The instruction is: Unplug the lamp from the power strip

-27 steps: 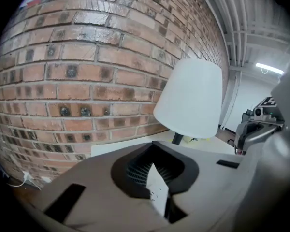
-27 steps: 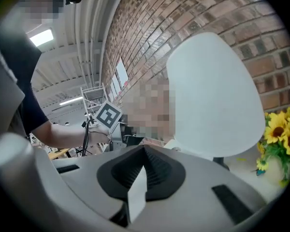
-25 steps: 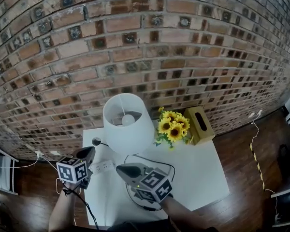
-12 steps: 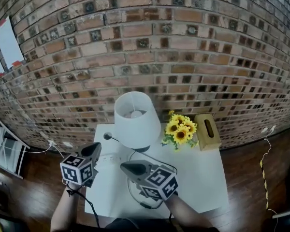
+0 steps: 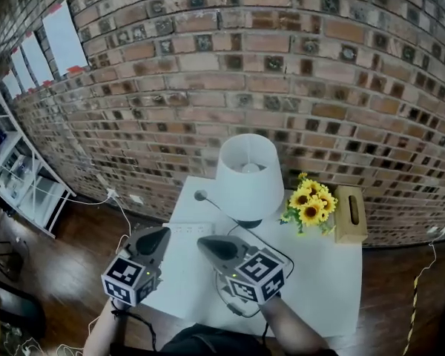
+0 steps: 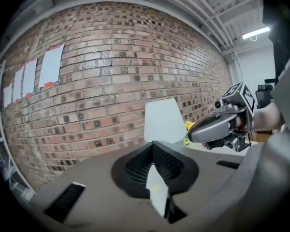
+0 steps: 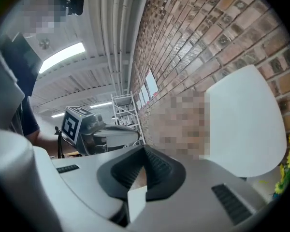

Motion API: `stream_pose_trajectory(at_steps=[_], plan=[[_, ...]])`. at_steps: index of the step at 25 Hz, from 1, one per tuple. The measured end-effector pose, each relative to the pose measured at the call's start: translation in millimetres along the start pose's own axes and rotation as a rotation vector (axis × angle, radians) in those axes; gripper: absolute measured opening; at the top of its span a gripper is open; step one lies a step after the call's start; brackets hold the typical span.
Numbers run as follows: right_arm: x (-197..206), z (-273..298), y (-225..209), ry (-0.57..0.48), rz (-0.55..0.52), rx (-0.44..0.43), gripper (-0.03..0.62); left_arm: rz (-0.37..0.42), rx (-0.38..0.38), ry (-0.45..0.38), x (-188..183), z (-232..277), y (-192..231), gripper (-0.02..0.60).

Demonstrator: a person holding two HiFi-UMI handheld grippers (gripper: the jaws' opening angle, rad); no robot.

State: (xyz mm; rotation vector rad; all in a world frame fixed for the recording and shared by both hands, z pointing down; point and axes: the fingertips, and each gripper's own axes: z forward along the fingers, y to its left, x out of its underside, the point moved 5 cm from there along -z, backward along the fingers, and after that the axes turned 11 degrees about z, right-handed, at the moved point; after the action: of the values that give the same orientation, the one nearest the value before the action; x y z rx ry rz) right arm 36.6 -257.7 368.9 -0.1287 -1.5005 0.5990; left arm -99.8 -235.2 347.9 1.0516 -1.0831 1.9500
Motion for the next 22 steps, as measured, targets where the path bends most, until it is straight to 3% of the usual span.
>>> stream_pose_trajectory(at_steps=[10,22], plan=[[11.9,30.3,43.8,0.083,-0.035,-0.123,0.000,-0.153,-0.093,0.008,27.5,-45.7,15.4,0.020],[19.1,92.9,116.3,0.109,-0.097,-0.173,0.000,-0.173,-0.175,0.004,55.7,-126.9,62.0,0.020]])
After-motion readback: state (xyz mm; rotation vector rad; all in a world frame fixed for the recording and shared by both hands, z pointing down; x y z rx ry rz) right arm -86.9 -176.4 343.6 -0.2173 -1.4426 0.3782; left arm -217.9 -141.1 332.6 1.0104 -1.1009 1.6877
